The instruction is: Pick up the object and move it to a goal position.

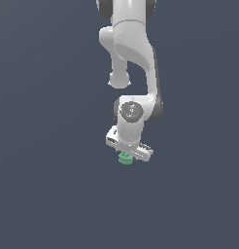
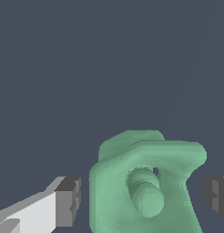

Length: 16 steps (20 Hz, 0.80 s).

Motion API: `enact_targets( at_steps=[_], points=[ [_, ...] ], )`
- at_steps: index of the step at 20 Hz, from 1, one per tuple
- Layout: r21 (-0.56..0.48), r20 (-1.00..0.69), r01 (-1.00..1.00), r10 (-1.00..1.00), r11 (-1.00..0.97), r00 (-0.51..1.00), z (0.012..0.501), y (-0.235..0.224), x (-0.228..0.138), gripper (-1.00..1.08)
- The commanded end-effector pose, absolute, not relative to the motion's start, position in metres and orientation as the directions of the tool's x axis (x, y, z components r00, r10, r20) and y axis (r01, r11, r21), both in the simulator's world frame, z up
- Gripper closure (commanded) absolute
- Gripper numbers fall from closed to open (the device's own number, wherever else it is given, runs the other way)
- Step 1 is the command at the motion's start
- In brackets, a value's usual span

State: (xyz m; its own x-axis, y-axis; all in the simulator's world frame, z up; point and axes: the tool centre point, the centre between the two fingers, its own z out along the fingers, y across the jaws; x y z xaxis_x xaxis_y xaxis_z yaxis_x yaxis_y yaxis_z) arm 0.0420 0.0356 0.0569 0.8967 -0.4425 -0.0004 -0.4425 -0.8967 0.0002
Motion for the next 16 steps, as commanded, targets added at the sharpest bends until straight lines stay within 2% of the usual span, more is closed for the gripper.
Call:
enact_targets(
  at_steps=[1,6,7,16],
  points=[
    [0.0,0.0,-0.443,-0.443,-0.896,0.896,0.0457,0.0357,0.0418,-0.92],
    [0.0,0.0,-0.444,-0.444,-0.896,0.896,0.0406,0.0356,0.0432,-0.92],
    [0.0,0.0,-0.444,-0.444,-0.896,0.896,0.0406,0.0356,0.0432,1.08],
    [0.0,0.0,-0.444,-0.444,-0.896,0.896,0.0406,0.0356,0.0432,1.08]
  ],
)
